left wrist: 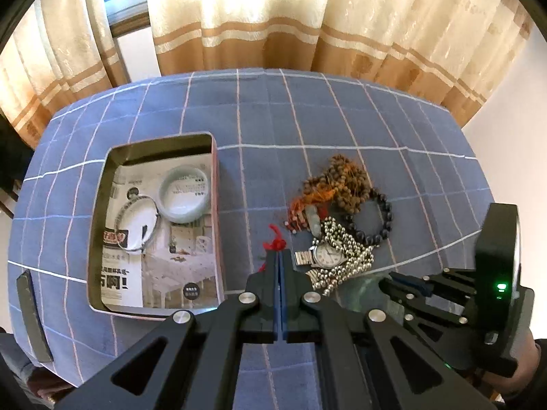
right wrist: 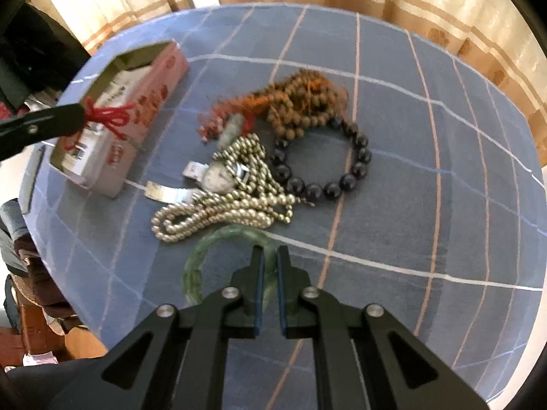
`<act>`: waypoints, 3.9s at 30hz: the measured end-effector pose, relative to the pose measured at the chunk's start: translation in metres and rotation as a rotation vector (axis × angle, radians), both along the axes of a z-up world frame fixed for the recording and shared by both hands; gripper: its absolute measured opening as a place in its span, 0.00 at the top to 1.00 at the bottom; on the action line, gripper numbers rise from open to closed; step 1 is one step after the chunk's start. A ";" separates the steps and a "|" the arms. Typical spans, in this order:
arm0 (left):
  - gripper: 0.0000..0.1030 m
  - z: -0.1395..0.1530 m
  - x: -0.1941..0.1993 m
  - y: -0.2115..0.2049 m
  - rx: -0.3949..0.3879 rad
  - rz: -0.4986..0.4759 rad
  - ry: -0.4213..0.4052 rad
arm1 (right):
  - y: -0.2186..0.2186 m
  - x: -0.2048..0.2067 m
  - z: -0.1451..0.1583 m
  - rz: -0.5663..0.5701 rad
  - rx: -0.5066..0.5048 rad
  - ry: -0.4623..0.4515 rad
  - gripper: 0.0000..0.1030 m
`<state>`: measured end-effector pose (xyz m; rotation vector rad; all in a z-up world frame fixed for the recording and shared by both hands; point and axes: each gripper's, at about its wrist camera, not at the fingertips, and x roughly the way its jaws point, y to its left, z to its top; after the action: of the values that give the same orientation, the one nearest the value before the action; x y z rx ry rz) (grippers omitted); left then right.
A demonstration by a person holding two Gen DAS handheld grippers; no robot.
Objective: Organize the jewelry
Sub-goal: 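Grasp the red-tasseled pendant with the left tool while the right tool grasps the green bangle, then carry the red pendant in the left tool while the right tool carries the green bangle into the tin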
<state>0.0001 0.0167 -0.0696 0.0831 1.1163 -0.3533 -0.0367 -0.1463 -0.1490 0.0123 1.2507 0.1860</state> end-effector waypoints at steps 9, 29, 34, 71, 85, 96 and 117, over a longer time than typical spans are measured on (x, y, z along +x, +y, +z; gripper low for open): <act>1.00 0.016 0.003 0.013 0.018 0.029 -0.032 | 0.009 0.002 0.031 0.021 0.013 -0.050 0.91; 1.00 0.034 0.012 0.081 0.022 0.168 -0.066 | 0.074 0.035 0.062 0.129 0.038 -0.127 0.91; 1.00 0.034 0.013 0.093 0.018 0.190 -0.065 | 0.087 0.039 0.065 0.156 0.040 -0.132 0.91; 1.00 -0.011 0.042 0.132 0.051 0.234 -0.002 | 0.166 0.087 0.060 0.264 0.041 -0.151 0.91; 1.00 -0.037 0.048 0.130 0.069 0.227 0.050 | 0.175 0.099 0.035 0.280 0.022 -0.105 0.91; 1.00 -0.053 0.049 0.132 0.076 0.223 0.091 | 0.179 0.100 0.021 0.297 0.010 -0.073 0.91; 0.99 -0.070 0.045 0.136 0.074 0.243 0.147 | 0.184 0.098 0.004 0.316 -0.008 -0.028 0.87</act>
<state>0.0452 0.1527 -0.1399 -0.0141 1.2701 -0.1015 0.0610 0.0379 -0.1446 -0.1950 1.2208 0.4529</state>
